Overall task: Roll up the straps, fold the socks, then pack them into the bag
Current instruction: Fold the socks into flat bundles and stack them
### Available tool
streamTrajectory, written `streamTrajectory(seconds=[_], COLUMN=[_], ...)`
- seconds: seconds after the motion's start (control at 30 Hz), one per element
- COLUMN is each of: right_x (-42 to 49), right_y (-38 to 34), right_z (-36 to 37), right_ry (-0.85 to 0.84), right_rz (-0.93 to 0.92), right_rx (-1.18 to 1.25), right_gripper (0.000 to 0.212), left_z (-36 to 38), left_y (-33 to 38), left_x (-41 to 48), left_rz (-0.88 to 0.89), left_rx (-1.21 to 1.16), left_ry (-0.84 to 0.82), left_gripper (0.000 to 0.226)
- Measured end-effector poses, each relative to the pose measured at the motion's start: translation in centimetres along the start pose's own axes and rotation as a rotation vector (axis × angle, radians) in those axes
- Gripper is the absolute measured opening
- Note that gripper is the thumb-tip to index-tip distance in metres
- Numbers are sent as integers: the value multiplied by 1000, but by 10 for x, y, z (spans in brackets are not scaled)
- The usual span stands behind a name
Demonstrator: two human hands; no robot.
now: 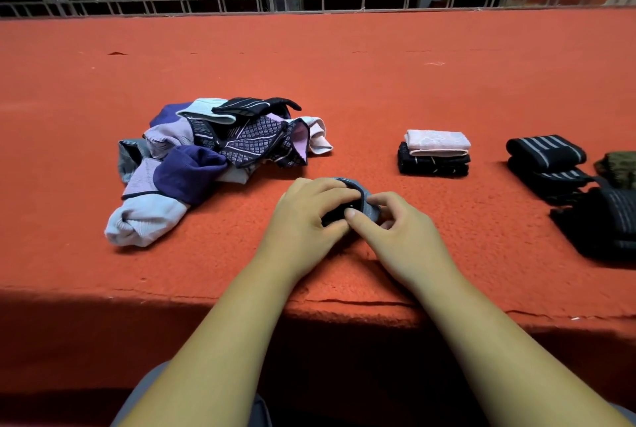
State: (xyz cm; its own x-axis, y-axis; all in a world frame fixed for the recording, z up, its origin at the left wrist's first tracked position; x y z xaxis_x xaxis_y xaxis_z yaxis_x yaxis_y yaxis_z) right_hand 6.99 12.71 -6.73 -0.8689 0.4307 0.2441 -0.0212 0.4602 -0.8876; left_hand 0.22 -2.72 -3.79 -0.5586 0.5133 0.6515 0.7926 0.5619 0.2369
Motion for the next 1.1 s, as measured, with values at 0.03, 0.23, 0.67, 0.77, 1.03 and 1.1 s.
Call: streamTrajectory(seconds=[0.03,0.23,0.67,0.77,1.03,1.1], right_x=[1,9,12,12,17,17], right_y=[1,7,14,14,16,16], right_z=[0,0,-8,-8,-23,-25], right_ry=[7,15,26,33,140,166], right_rz=[5,-14,69,82,132,146], right_rx=[9,-34,196,164,168,190], right_gripper=[41,22,23,23,26,26], left_z=[-1,-4,-3,-2,14,14], left_y=[0,-6,-15,-26,-64,-70], left_x=[0,1,-2,-5,-15,-17], left_rz=[1,-70,-186,-335,-853,-905], left_rx=[-6,-9,-130,-255,-1081,-1122], left_ry=[3,-20,-19,-48,41,54], left_gripper=[36,39,15,13,22,25])
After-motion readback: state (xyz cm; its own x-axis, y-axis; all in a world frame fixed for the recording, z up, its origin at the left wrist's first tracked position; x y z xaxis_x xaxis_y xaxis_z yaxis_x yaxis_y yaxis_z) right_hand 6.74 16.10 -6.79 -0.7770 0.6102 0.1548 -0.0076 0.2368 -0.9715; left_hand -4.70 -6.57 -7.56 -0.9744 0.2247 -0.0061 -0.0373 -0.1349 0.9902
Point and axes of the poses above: each hand's wrist, its own x-axis towards the middle knuckle, its own z-axis out of the palm, y = z × x, the point moved 8 cm from there along x, towards the middle knuckle, and after that the axes turned 13 degrees about x, right-handed, at the moved point
